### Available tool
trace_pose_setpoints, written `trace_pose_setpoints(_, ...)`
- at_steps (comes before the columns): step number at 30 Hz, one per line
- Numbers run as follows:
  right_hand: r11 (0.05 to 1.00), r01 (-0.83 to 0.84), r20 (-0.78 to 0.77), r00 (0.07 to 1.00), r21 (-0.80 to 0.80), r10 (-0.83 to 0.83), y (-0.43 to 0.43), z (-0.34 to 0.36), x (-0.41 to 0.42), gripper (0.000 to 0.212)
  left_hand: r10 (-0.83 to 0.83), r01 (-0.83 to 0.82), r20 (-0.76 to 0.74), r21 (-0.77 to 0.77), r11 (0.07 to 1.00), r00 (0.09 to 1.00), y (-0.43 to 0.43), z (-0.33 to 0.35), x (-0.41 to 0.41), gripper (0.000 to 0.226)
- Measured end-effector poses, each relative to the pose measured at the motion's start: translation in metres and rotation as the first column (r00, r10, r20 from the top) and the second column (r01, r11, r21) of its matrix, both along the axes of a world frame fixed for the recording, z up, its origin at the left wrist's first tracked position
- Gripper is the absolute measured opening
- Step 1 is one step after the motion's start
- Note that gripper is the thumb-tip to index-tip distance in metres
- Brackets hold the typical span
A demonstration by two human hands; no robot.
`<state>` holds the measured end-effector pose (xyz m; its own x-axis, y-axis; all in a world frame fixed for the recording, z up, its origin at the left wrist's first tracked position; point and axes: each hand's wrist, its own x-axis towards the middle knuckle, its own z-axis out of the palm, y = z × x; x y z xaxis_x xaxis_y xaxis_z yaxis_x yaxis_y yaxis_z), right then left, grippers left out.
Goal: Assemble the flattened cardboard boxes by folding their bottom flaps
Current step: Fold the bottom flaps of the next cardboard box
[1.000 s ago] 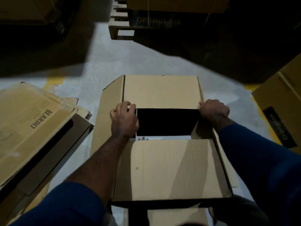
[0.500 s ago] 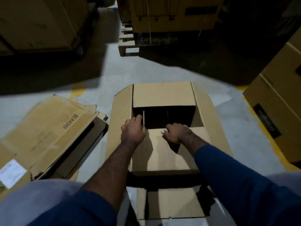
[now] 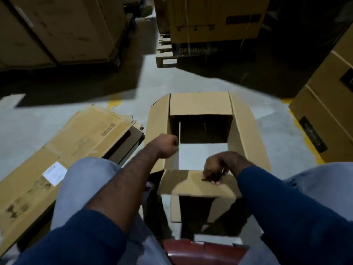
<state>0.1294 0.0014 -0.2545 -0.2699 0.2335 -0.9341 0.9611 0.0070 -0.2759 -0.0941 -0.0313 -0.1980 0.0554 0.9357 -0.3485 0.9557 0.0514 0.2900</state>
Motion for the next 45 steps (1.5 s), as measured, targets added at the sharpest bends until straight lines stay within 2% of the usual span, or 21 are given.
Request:
trace_pose_setpoints(1,0.993,-0.113,0.068,0.991,-0.039,0.115,-0.011,-0.011,-0.003,0.020,-0.064,0.061,-0.035,-0.082,0.995,0.997,-0.010,-0.008,0.005,0.023)
trace_pose_setpoints(2,0.976,-0.201,0.128,0.969,-0.080,0.210,-0.018,-0.029,-0.003,0.025,-0.110,0.098,-0.068,-0.159,0.982,0.992,-0.019,-0.021,0.008,0.025)
trace_pose_setpoints(4,0.936,-0.338,0.178,0.920,-0.093,0.350,-0.018,-0.111,-0.001,0.064,-0.166,0.129,-0.126,-0.260,0.957,0.978,-0.031,-0.050,0.011,0.029)
trace_pose_setpoints(5,0.921,-0.384,0.186,0.902,-0.064,0.389,-0.022,-0.131,-0.005,0.077,-0.182,0.135,-0.148,-0.278,0.951,0.972,-0.035,-0.064,0.011,0.031)
trace_pose_setpoints(6,0.936,-0.352,0.200,0.916,-0.014,0.348,-0.027,-0.139,-0.008,0.077,-0.186,0.135,-0.168,-0.277,0.951,0.968,-0.037,-0.077,0.010,0.031)
trace_pose_setpoints(8,0.932,-0.291,0.200,0.948,0.217,0.249,-0.043,-0.099,-0.020,0.049,-0.171,0.126,-0.179,-0.239,0.963,0.969,-0.040,-0.097,0.008,0.031)
trace_pose_setpoints(10,0.811,-0.218,0.120,0.976,0.544,0.182,-0.044,-0.070,-0.025,0.027,-0.125,0.101,-0.131,-0.177,0.979,0.983,-0.039,-0.112,0.010,0.034)
trace_pose_setpoints(11,0.742,-0.162,0.078,0.986,0.651,0.147,-0.038,-0.068,-0.026,0.022,-0.098,0.082,-0.103,-0.151,0.985,0.990,-0.038,-0.118,0.011,0.033)
trace_pose_setpoints(13,0.666,-0.068,0.006,0.995,0.742,0.096,-0.029,-0.071,-0.025,0.019,-0.055,0.047,-0.065,-0.120,0.992,0.996,-0.036,-0.128,0.015,0.022)
trace_pose_setpoints(17,0.703,0.113,-0.153,0.988,0.702,-0.006,-0.023,-0.087,-0.019,0.020,0.014,-0.013,0.011,-0.092,0.996,1.000,-0.031,-0.143,0.025,0.009)
trace_pose_setpoints(24,0.739,0.164,-0.226,0.974,0.654,-0.016,-0.020,-0.099,-0.014,0.014,0.162,-0.148,0.088,-0.145,0.978,0.983,-0.019,-0.150,0.034,0.011)
trace_pose_setpoints(34,0.664,0.090,-0.149,0.988,0.742,0.033,-0.019,-0.105,-0.023,0.015,0.179,-0.174,0.029,-0.134,0.976,0.983,-0.014,-0.146,0.043,0.007)
trace_pose_setpoints(39,0.711,0.103,-0.212,0.975,0.696,0.066,-0.021,-0.098,-0.005,0.014,0.137,-0.131,0.039,-0.127,0.983,0.990,-0.014,-0.150,0.037,0.011)
trace_pose_setpoints(43,0.682,-0.024,-0.082,0.989,0.731,0.123,-0.021,-0.094,0.031,0.026,0.138,-0.136,0.008,-0.122,0.983,0.990,-0.018,-0.149,0.036,0.020)
trace_pose_setpoints(45,0.652,-0.064,-0.002,0.995,0.755,0.100,-0.022,-0.092,0.048,0.027,0.096,-0.103,-0.068,-0.108,0.989,0.993,-0.021,-0.148,0.037,0.028)
